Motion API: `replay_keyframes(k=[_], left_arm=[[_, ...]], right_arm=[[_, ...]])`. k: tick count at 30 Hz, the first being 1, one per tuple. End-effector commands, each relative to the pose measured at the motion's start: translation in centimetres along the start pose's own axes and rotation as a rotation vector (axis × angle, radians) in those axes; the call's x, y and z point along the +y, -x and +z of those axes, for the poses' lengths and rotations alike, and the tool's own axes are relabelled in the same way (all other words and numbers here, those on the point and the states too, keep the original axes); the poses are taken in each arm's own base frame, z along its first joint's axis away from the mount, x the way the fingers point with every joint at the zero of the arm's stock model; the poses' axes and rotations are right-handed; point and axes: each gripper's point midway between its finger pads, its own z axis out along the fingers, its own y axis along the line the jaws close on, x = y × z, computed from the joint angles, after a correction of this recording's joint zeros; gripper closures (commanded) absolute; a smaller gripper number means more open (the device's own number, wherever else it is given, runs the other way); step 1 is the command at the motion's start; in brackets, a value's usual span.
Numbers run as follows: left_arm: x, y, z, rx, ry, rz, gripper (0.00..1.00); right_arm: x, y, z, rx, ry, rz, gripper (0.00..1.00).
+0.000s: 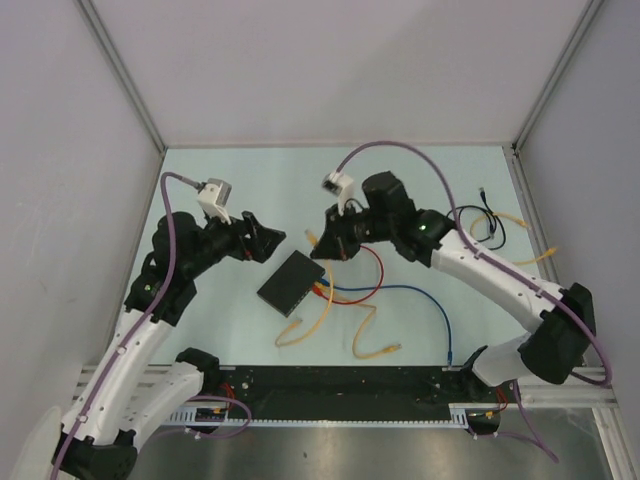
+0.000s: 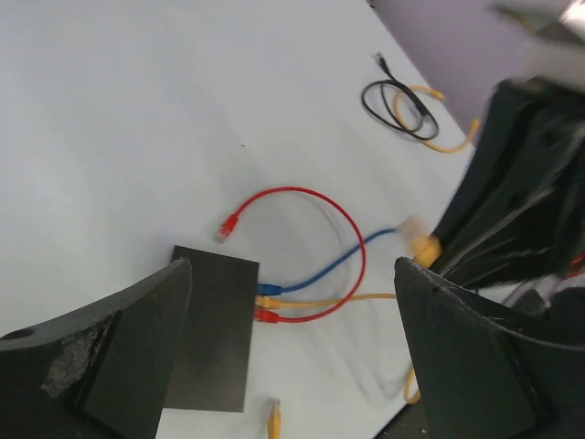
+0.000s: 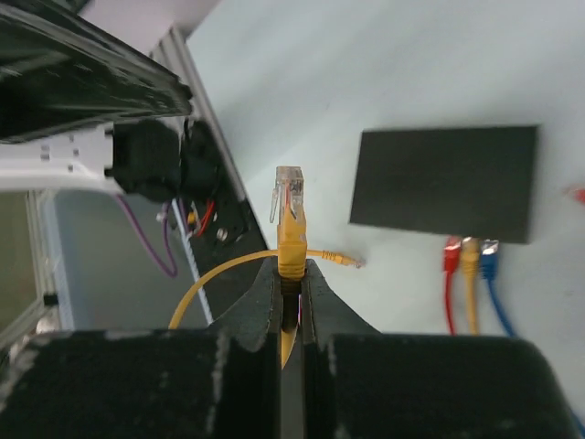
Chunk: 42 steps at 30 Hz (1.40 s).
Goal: Insert the plug into the switch port
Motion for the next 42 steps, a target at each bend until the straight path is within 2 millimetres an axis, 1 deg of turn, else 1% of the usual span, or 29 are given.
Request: replay_keyframes(k=[1,2,3,5,6,7,9,10,12,13,14,15,16,18,19,21,23,25,30,32,33,34,35,37,38,39,40,41,42], left_arm=[[-4.0,-0.7,0.1,0.027,-0.21,-0.103,0.05],[-4.4,-1.3,0.3,0.042,-0.239,-0.121,0.05],[-4.7,-2.6,0.5,0.076,-0.278,-0.145,0.06],[-5.3,-3.1,0.9,0.08,-0.327,-0.186,0.07],[-5.3,-4.2,1.0,0.104,-0.345,-0.205,0.08],[-5.5,-4.2,1.1,0.099,-0.359,-0.218,0.09],[-5.2,-5.4,1.6,0.128,-0.357,-0.242,0.1],[-5.1,-5.7,1.7,0.133,-0.362,-0.251,0.11],[-4.7,-6.9,2.2,0.166,-0.351,-0.278,0.13],[-4.7,-7.2,2.3,0.177,-0.353,-0.296,0.16],[-4.8,-7.0,2.5,0.164,-0.363,-0.298,0.18],[-4.7,-7.5,2.7,0.174,-0.363,-0.312,0.21],[-4.9,-7.2,2.8,0.16,-0.38,-0.329,0.26],[-5.2,-7.2,2.9,0.153,-0.401,-0.346,0.32],[-5.3,-7.1,2.9,0.151,-0.406,-0.349,0.42],[-5.3,-7.2,3.0,0.154,-0.414,-0.355,0.56],[-5.3,-7.5,3.0,0.167,-0.414,-0.36,0.62],[-5.1,-7.9,3.0,0.177,-0.408,-0.372,0.71],[-5.0,-8.5,3.0,0.17,-0.4,-0.416,1.0],[-4.7,-8.4,3.0,0.16,-0.378,-0.431,1.0],[-4.4,-8.6,3.1,0.169,-0.351,-0.457,1.0],[-3.7,-8.6,3.3,0.155,-0.306,-0.474,1.0],[-3.4,-8.7,3.4,0.155,-0.279,-0.493,1.0],[-2.1,-9.5,3.8,0.17,-0.184,-0.559,1.0],[-1.8,-9.7,3.8,0.175,-0.157,-0.58,1.0],[-1.3,-10.4,3.9,0.198,-0.119,-0.627,1.0],[-0.9,-10.6,4.0,0.196,-0.091,-0.651,1.0],[-0.8,-10.7,4.1,0.197,-0.079,-0.671,1.0],[-0.6,-11.0,4.3,0.203,-0.061,-0.708,1.0]], right_arm=[[1.7,-4.0,3.1,0.121,0.101,-0.009,1.0],[1.8,-4.2,3.5,0.13,0.116,-0.008,1.0],[2.1,-4.5,3.9,0.134,0.142,-0.012,1.0],[1.8,-5.3,4.8,0.152,0.151,-0.006,1.0],[1.8,-5.4,5.0,0.154,0.165,-0.006,1.0],[1.8,-5.6,5.2,0.157,0.17,-0.002,1.0],[1.7,-5.9,5.6,0.16,0.182,0.003,1.0],[1.7,-6.1,5.7,0.163,0.187,0.008,1.0],[1.8,-6.0,5.8,0.157,0.194,0.009,1.0],[1.8,-6.2,5.8,0.158,0.195,0.01,1.0],[1.8,-6.3,5.9,0.159,0.196,0.014,1.0],[1.9,-6.1,5.8,0.15,0.201,0.007,1.0],[1.8,-6.2,5.8,0.151,0.202,0.01,1.0],[1.9,-6.4,5.8,0.154,0.207,0.013,1.0],[1.8,-6.5,5.8,0.157,0.209,0.012,1.0],[1.7,-6.7,5.9,0.158,0.21,0.013,1.0],[1.5,-6.8,5.8,0.155,0.208,0.018,1.0],[1.6,-6.5,5.6,0.141,0.225,0.025,1.0],[1.4,-6.3,5.5,0.124,0.222,0.029,1.0],[1.3,-6.3,5.6,0.121,0.215,0.026,1.0],[1.1,-6.2,5.7,0.113,0.195,0.027,0.96],[0.8,-6.2,5.7,0.111,0.179,0.028,0.89],[0.8,-6.1,5.7,0.107,0.171,0.021,0.75],[0.4,-5.9,5.8,0.088,0.112,-0.013,0.61],[-0.3,-5.7,5.9,0.067,0.044,-0.032,0.52],[0.2,-5.8,6.1,0.061,0.023,-0.059,0.49],[0.0,-5.8,6.2,0.052,-0.012,-0.068,0.46],[-1.0,-5.6,6.4,0.023,-0.083,-0.08,0.43],[0.0,-5.5,6.5,-0.001,-0.09,-0.108,0.43]])
